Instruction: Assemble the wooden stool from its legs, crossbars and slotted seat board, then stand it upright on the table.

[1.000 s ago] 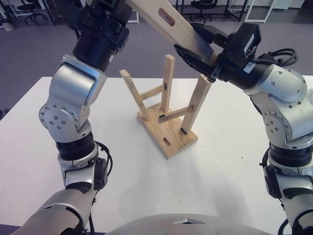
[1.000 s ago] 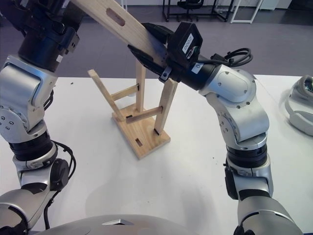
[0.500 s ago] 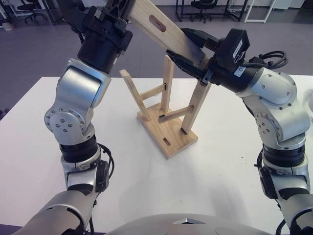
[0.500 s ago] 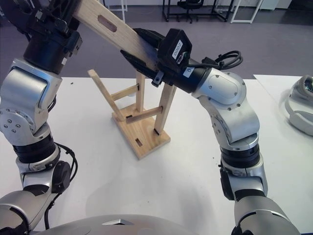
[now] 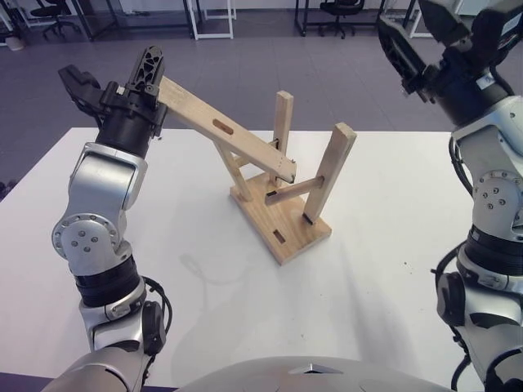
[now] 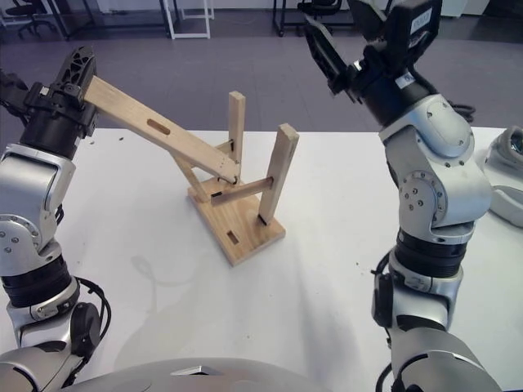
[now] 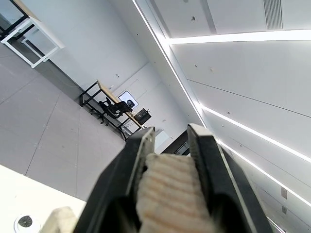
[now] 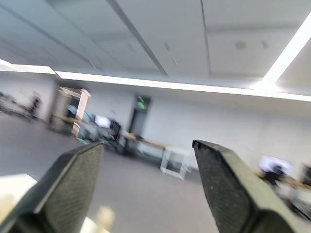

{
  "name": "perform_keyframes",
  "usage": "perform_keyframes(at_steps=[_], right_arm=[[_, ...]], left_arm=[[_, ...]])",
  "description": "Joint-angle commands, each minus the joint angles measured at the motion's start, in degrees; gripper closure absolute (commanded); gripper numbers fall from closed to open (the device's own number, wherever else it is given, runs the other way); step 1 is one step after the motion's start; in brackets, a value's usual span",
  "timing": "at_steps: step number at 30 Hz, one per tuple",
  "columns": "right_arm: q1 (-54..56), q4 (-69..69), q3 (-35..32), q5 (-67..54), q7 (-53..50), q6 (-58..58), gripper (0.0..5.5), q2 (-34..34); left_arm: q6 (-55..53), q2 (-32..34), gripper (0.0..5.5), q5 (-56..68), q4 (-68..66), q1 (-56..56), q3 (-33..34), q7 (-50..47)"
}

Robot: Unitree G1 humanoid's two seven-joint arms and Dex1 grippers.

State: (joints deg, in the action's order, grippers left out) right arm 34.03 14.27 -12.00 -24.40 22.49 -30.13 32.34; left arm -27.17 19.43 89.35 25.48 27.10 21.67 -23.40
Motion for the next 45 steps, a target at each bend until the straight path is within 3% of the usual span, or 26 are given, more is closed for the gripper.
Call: perform_keyframes(at_steps=[1,9,12,16,21,29,41,45], right_arm=[[-7.55,-15.45,5.29,6.47,2.85,5.01,2.10,-1.10],[-15.14,-42.73,22.02,22.04,10.15,25.65,2.10,-6.92],[-16.76,-43.95,24.72,24.02,13.27,29.95,2.10,-7.53],[-19.75,-38.76,27.10,24.49,17.27,32.84,2.10,-7.02],[-23.12,-29.32,28.96,23.00,20.56,32.52,2.10,-7.35],[-25.73,-20.46,32.36,21.76,22.66,30.83,2.10,-11.10],[-27.65,-18.70,28.64,22.06,21.11,29.64,2.10,-8.63],[-28.42,-15.34,26.88,21.53,20.38,27.59,2.10,-8.13]], left_arm=[[-1.59,5.86,4.50,3.47,0.99,-3.25,4.59,-1.79],[-4.01,15.40,4.50,9.98,0.09,-11.72,12.37,-3.09],[-3.95,15.33,4.50,8.82,0.95,-16.16,13.27,-2.68],[-3.35,10.89,4.50,3.90,3.09,-22.83,9.16,-2.95],[-2.22,7.74,4.50,-3.37,4.83,-26.56,5.57,-3.59],[-1.22,7.09,4.50,-17.20,3.84,-23.56,1.68,-2.44],[-3.47,6.54,4.50,-31.73,2.94,-19.61,-4.83,4.67],[-3.69,2.22,4.50,-35.06,4.03,-20.02,-8.42,3.79]])
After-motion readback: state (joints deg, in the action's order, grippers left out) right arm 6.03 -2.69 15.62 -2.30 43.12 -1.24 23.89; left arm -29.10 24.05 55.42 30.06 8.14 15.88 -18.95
